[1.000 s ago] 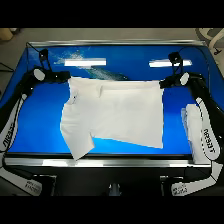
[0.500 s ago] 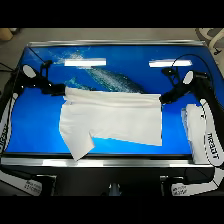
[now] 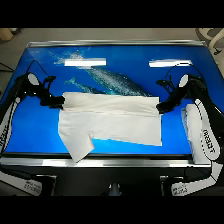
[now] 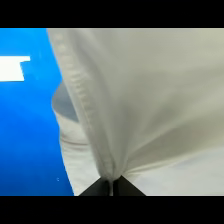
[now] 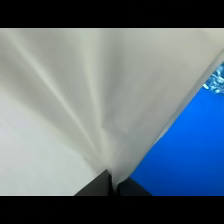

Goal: Fold the shirts.

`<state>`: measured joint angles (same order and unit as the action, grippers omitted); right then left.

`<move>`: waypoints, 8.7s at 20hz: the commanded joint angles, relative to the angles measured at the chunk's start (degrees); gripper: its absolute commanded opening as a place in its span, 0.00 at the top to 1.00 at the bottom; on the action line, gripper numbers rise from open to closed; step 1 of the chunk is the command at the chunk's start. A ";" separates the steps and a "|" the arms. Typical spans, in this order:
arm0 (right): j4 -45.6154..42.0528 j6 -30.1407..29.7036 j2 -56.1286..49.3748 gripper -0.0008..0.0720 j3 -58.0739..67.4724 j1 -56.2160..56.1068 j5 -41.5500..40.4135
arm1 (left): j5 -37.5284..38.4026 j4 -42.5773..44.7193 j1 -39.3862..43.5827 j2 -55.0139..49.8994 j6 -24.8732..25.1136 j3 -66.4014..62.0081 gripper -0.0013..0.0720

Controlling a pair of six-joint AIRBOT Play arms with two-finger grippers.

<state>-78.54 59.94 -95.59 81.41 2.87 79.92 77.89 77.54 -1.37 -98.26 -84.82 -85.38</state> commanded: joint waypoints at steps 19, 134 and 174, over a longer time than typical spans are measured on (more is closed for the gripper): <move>6.16 -4.76 20.57 0.37 -23.74 9.70 -1.90 | -5.18 -13.25 -10.34 27.34 7.85 40.59 0.46; 33.77 3.06 24.24 0.96 4.11 4.57 -4.66 | -29.59 -55.67 30.21 -12.13 11.21 -16.48 0.95; 36.96 2.36 -9.64 0.40 -4.20 -5.62 -16.72 | -10.56 -38.29 -2.23 25.03 17.75 -16.39 0.95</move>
<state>-47.31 64.47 -103.63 77.49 -2.48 65.34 66.98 39.22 -3.57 -73.21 -66.65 -101.80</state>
